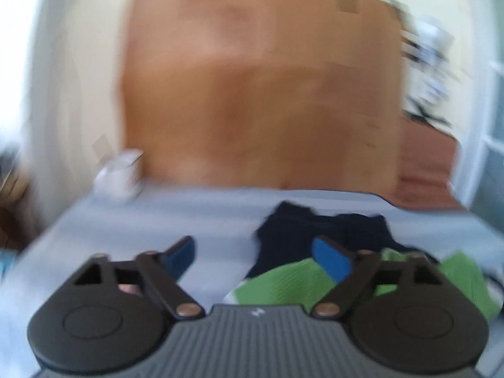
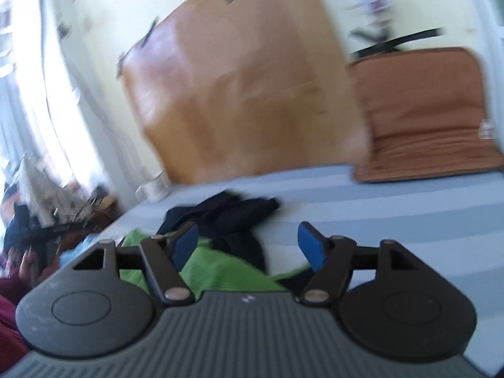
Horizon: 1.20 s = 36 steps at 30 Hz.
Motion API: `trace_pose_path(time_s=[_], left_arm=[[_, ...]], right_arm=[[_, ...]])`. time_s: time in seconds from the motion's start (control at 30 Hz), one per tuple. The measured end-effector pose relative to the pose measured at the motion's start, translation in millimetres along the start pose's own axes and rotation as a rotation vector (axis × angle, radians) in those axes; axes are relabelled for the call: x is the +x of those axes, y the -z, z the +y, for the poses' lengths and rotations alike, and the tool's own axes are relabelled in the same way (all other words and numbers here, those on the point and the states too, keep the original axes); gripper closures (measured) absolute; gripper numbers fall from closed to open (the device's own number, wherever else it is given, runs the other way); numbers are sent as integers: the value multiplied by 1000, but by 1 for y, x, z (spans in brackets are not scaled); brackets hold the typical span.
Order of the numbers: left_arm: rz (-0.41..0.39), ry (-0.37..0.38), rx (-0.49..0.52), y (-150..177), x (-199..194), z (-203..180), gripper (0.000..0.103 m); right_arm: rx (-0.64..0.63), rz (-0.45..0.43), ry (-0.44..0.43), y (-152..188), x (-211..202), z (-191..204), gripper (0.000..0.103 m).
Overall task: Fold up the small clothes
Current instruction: 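Lift the sweater with both tools and shake it open in the air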
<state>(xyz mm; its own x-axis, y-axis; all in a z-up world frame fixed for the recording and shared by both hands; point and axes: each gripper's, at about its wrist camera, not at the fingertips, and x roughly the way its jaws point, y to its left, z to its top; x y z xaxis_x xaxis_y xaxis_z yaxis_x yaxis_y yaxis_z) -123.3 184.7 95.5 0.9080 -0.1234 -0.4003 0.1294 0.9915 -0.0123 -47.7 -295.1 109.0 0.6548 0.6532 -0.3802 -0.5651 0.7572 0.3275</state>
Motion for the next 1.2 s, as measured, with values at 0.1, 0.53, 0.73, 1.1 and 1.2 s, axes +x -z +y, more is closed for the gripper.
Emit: trace_pose_path(time_s=[0.1, 0.53, 0.73, 1.1, 1.2], left_arm=[[13, 114, 207, 7, 25, -24, 0], [180, 214, 203, 14, 57, -33, 90], [-61, 191, 80, -55, 16, -32, 91], [-548, 47, 37, -186, -114, -53, 91], [-630, -11, 45, -215, -138, -65, 91]], right_arm=[[-108, 117, -49, 9, 43, 13, 20], [-127, 274, -64, 20, 67, 20, 92], [-152, 26, 39, -49, 13, 48, 93], [-484, -494, 129, -154, -99, 163, 93], [-546, -584, 147, -180, -124, 182, 93]])
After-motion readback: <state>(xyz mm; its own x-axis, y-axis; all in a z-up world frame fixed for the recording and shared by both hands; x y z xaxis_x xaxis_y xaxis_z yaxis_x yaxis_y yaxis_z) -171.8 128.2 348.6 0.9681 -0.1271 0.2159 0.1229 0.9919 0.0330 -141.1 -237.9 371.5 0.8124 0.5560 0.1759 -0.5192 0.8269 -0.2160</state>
